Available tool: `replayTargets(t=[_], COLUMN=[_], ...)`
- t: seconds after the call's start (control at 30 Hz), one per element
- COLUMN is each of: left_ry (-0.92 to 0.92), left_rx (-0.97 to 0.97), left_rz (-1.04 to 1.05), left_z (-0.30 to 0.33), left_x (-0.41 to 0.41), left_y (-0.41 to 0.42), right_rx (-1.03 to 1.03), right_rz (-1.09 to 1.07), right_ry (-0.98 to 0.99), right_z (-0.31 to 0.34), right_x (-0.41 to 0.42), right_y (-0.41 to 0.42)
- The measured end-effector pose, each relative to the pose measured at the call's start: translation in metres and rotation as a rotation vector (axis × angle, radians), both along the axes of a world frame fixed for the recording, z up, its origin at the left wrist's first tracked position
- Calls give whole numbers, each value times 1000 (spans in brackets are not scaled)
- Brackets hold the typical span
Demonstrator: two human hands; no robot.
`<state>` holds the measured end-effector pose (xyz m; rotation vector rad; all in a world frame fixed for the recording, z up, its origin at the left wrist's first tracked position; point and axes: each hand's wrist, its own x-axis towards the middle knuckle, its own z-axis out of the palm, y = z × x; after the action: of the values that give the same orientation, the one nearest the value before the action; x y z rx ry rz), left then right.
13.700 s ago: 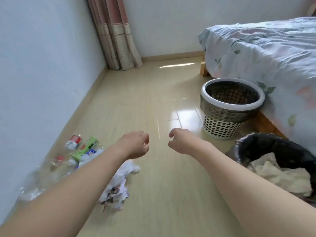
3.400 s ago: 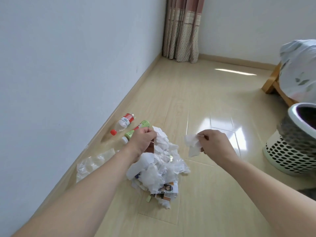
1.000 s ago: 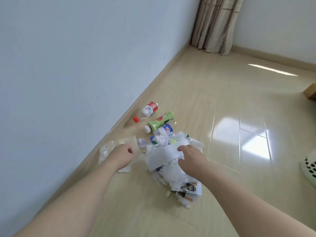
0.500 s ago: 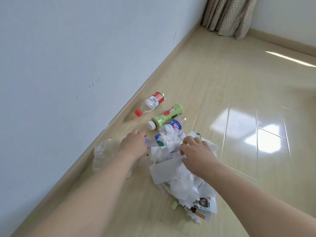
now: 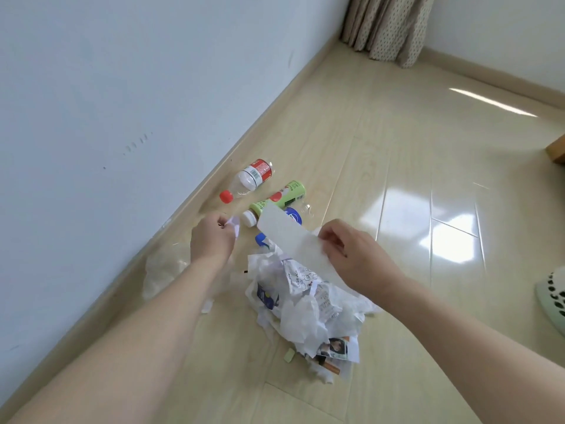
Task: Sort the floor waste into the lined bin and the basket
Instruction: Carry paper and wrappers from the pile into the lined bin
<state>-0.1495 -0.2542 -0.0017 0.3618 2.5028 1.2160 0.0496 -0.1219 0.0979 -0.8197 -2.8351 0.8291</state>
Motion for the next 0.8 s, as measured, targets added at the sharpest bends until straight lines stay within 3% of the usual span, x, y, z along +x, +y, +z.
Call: replayTargets(t=[0.17,0.37,0.6,0.8], left_ry=[282,83,19,92], left_rx=[142,394,398,310], left_rz=[-1,-352,-824,-1105], left_z=[77,158,222,233], left_x=[37,151,337,506], left_y=[37,99,182,233], right_rx=[20,100,181,165], right_rz=[-203,-454,-834,-1132], right_ry=[95,154,265,264], right_z=[36,92,156,137], right_x=[42,155,366,523], right_y=[15,44,89,99])
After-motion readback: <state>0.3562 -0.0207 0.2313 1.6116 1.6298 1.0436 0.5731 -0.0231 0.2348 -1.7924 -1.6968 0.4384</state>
